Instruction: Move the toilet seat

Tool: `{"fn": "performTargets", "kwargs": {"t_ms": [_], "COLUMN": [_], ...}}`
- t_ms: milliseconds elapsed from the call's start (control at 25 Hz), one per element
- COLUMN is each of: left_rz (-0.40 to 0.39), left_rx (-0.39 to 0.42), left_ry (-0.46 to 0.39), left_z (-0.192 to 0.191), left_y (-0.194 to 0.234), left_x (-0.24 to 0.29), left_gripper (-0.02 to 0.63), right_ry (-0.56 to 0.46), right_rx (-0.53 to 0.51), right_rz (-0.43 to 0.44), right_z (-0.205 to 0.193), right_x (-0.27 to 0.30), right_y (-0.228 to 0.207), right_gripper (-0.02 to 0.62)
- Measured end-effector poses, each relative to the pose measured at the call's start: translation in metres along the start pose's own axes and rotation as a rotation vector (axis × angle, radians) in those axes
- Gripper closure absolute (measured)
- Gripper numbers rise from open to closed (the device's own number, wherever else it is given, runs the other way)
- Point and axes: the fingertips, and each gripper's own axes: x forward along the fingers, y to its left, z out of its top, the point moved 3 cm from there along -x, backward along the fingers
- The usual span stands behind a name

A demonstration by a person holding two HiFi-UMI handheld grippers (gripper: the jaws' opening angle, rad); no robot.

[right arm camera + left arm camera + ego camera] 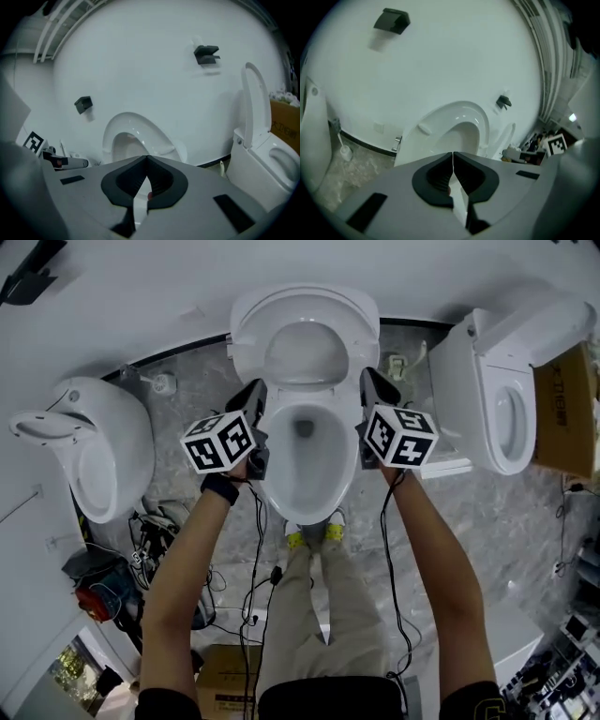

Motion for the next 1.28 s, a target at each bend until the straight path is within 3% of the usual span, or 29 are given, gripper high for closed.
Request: {"fn": "performTargets", "kwargs": {"t_ms": [120, 240, 600, 960, 1280], "left_rz": [0.038, 0.063, 0.029, 0.055, 0.056], "left_rx": [0.163, 0.246, 0.485, 0.568, 0.542], "left_ry": [0.04, 0.025, -0.133, -0.2, -0.237], "left_z": [-0.037, -0.052, -0.036, -0.008, 0.029], "left_y": [0.001, 0.0, -0.066, -0.141, -0.19], "left_x": [-0.014, -0.025, -0.086, -0.164, -0.259], "left_gripper": [0.588, 0.588, 0.588, 0.588, 0.588], "right_ry": [0.022, 0.004, -0.044, -0.063, -0.074], "right_rx": [-0.116, -0.182, -0.264, -0.206, -0.198], "right_rz": [-0.004, -0.009, -0.001, 0.024, 0.043], "right_z": [-0.024, -0.033, -0.042, -0.004, 0.041], "right_x": [-0.017, -0.035, -0.105, -0.189, -0.279], "right_y": [0.007, 0.016, 0.061, 0.12, 0.162], "right_gripper": [0.568, 0.568, 0.568, 0.568, 0.569]}}
